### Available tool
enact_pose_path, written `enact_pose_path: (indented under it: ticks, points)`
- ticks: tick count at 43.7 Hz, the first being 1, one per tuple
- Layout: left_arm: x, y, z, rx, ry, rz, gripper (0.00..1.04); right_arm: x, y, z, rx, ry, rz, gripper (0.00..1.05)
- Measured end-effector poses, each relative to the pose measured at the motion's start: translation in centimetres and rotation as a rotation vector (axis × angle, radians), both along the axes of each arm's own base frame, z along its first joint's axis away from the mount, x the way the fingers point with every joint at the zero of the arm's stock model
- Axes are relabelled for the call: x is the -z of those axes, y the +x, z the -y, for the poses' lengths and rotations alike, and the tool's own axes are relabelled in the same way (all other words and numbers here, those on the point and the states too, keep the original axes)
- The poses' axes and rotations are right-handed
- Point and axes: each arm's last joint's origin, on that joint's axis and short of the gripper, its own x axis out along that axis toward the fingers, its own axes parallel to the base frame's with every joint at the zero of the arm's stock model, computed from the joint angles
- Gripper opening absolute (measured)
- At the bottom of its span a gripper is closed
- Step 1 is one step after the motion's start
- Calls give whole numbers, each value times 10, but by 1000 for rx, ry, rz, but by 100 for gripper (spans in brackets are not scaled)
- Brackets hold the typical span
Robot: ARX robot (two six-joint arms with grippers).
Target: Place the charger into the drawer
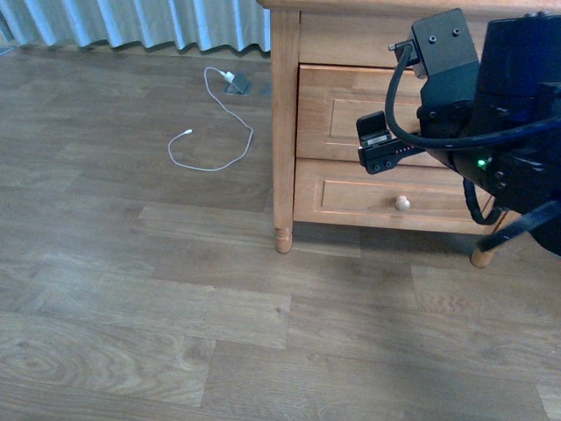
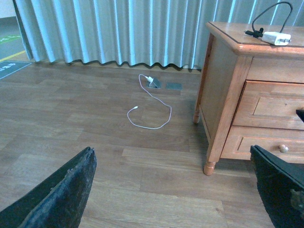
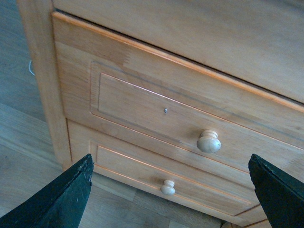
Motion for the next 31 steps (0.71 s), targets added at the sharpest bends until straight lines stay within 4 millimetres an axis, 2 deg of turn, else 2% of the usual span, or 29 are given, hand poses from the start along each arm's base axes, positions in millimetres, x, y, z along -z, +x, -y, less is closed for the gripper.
enact_pose_path:
  ticks: [7,16,21,31]
  points:
    - [0,0,0,0,0,0,99,19,35,3,57,-5,13,96]
    - [0,0,0,0,0,0,99,31,59,11,86,-15,23,96]
    - [0,0,0,0,0,0,99,38,69,16,100,-22,17,96]
    - [0,0,0,0,0,0,99,49,75,21,126,-20,-18,96]
